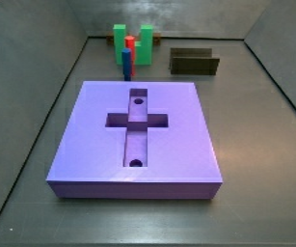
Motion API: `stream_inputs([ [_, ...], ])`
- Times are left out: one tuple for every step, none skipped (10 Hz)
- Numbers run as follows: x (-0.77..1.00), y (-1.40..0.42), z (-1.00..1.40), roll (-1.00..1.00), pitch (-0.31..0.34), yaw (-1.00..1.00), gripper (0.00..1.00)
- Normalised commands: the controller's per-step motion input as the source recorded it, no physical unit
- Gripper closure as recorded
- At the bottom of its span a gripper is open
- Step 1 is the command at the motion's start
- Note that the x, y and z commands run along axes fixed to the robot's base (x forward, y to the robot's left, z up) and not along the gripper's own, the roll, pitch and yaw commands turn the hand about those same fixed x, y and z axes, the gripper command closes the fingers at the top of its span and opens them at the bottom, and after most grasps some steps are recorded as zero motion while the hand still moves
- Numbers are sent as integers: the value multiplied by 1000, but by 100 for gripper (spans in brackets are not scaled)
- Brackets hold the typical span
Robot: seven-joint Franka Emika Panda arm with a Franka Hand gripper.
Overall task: Pick up the green object. Move up. Move to above the board. Insert the green object.
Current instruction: Pick up the green object.
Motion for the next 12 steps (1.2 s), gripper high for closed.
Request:
stream_inputs([
  [0, 9, -29, -83, -104, 0, 0],
  [26, 0, 0, 0, 0, 0, 0],
  [0, 0, -43, 0, -34, -40, 0],
  [269, 0, -214, -19, 0, -129, 0],
  [360, -29, -240, 0, 0, -57, 0],
  [389, -80, -509, 0, -37, -26, 0],
  [129, -34, -454, 0, -76, 0, 0],
  [0, 0, -317, 0, -71, 0, 0],
  [0, -9, -249, 0, -61, 0, 0],
  [0, 0, -251, 0, -57, 0, 0],
  [63, 0, -326, 0, -60, 0, 0],
  [189, 0, -449, 0, -83, 0, 0],
])
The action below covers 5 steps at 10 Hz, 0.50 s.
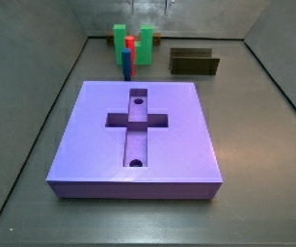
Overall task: Pick up the green object. Move up. Move to above the board. Insert the green object.
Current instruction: Pick up the green object.
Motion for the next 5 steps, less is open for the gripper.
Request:
stream_inputs([
  [74, 0, -500, 0, -111, 0, 0],
  [0, -29, -426, -1, -130, 0, 0],
  [0, -54, -337, -23, -119, 0, 0],
  [0, -34, -331, -14, -123, 0, 0],
  [0, -11, -331, -7, -116, 0, 0],
])
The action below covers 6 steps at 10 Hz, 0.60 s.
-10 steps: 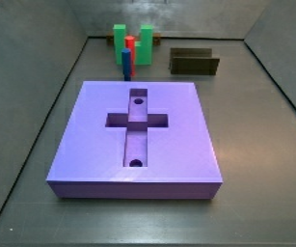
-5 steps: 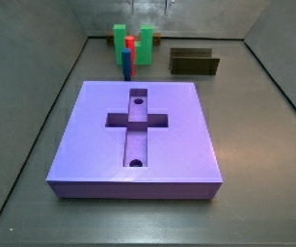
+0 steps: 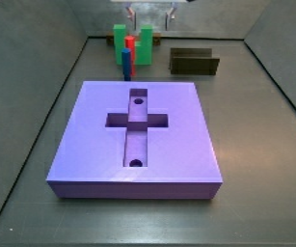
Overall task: Pick up the green object. Move up. Move to above the board. Insert the green object.
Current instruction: Pick up the green object.
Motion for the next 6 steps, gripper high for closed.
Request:
stream_inputs([
  [0, 0, -343, -9, -113, 0, 0],
  [0, 0, -309, -14, -100, 0, 0],
  [0, 0, -249, -9, -74, 0, 0],
  [0, 0, -223, -21, -70, 0, 0],
  [0, -17, -171, -29, -54, 0, 0],
  [0, -66, -86, -43, -27, 0, 0],
])
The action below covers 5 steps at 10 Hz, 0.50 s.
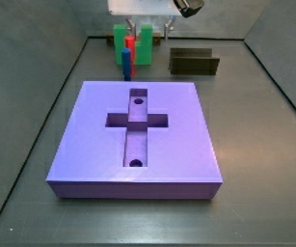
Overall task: Pick up the green object. Move up. Move to above the board. Insert the green object.
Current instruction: Pick up the green object.
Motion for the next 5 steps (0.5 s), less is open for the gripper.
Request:
stream_inputs([
  [0, -51, -69, -24, -11, 0, 0],
  [0, 0, -20, -4, 0, 0, 0],
  [0, 0, 0, 0, 0, 0, 0],
  [0, 0, 0, 0, 0, 0, 100],
  [0, 0, 0, 0, 0, 0, 100],
])
